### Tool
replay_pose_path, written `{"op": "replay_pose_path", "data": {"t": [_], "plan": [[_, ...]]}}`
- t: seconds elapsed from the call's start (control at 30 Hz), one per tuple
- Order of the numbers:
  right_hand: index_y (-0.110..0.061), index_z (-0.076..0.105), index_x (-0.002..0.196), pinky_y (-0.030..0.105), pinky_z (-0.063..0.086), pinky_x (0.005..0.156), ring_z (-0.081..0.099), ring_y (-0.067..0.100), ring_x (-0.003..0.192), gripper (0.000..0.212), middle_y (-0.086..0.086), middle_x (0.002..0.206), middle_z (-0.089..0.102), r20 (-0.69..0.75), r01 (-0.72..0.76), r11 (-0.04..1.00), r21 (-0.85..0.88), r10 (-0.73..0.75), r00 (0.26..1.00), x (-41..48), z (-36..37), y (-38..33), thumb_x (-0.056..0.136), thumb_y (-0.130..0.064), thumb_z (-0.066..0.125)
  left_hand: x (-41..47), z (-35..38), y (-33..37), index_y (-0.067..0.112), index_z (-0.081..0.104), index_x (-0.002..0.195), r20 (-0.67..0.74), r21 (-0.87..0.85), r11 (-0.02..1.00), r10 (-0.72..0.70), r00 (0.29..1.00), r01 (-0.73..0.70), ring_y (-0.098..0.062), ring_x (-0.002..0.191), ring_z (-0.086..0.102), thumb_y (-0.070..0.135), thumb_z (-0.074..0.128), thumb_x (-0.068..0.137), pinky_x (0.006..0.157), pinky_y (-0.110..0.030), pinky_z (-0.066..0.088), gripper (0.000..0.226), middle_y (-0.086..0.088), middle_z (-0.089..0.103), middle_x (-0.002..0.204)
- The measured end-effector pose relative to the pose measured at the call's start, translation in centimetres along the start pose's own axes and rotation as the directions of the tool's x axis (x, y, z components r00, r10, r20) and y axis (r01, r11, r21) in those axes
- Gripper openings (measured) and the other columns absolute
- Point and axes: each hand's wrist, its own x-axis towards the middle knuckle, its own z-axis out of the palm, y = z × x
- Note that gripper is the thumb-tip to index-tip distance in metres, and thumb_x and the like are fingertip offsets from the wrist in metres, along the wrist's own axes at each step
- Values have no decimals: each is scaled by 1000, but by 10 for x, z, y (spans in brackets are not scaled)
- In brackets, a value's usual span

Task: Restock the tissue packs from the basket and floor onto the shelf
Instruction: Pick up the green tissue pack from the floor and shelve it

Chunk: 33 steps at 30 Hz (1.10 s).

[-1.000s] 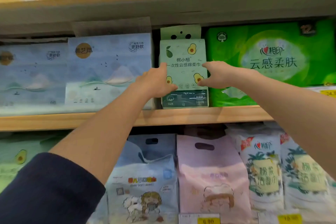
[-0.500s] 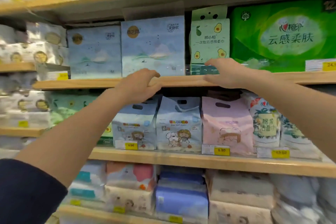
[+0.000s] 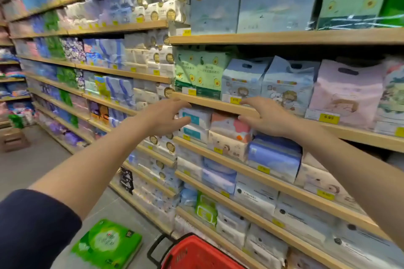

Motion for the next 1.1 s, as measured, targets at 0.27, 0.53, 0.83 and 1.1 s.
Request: {"op": "replay_pose_path", "data": {"t": [0.27,0.53,0.83,1.1], "plan": [[-14,38,135,37,36,103,42,24,127,58,9,140,45,183,172,979,114,-190,964,-11,83,-113,85,-40,54,-155,26,-86,22,38,138,74,6,959,-283,956,283,-23,129,41,44,43,91,108,-39,29,52,-3,41,145],[-14,40,134,34,36,100,44,24,124,54,7,137,48,240,245,940,240,-301,923,15,166,-236,87,-37,53,-285,31,-190,18,42,134,125,-26,845,-527,841,534,-24,129,42,48,41,85,109,-45,29,58,-6,44,142],[-15,39,136,34,34,104,42,23,127,56,8,139,46,321,342,878,336,-448,835,49,240,-377,86,-36,55,-395,32,-296,20,42,135,156,-22,728,-674,722,685,-23,129,42,44,44,89,108,-46,31,52,-3,42,143],[-15,38,135,35,32,107,40,21,130,57,7,141,44,368,331,854,402,-482,796,69,303,-445,86,-37,55,-457,50,-353,22,41,135,224,-26,643,-743,631,766,-21,130,42,40,43,91,110,-45,29,47,-1,41,144]]}}
